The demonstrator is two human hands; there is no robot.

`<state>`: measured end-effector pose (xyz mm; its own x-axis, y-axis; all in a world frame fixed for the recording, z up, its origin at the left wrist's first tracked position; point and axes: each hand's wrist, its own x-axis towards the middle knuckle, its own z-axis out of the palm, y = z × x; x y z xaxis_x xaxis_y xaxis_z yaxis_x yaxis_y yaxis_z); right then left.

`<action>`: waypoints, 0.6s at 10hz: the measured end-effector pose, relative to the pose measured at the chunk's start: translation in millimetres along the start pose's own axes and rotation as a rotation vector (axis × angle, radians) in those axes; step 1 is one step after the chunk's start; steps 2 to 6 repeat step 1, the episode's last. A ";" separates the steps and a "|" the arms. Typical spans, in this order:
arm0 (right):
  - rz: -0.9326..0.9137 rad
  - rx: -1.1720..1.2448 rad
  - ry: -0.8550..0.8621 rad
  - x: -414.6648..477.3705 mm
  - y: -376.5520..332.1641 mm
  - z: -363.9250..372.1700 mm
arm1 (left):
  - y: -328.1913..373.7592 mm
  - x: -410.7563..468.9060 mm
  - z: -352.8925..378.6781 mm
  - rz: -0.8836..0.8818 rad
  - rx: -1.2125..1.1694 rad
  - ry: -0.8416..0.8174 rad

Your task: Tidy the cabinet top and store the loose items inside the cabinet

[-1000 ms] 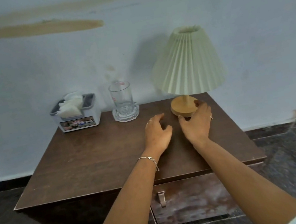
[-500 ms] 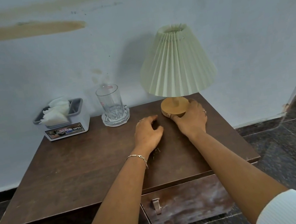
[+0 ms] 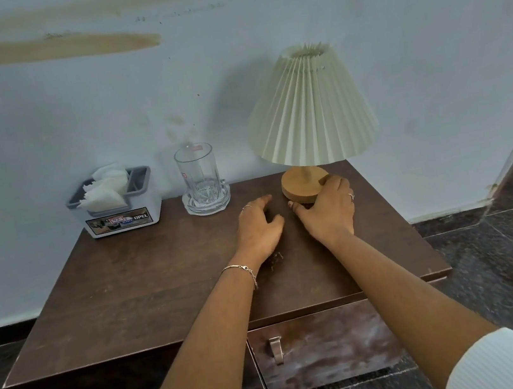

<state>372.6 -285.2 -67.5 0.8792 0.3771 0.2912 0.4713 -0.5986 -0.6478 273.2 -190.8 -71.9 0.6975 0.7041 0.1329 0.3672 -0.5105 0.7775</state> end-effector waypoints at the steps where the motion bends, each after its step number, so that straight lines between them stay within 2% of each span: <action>1: -0.122 -0.038 -0.014 -17.8 -10.6 3.8 | -4.7 -3.3 -4.8 -0.044 0.006 -0.007; 6: -0.122 -0.038 -0.014 -17.8 -10.6 3.8 | -4.7 -3.3 -4.8 -0.044 0.006 -0.007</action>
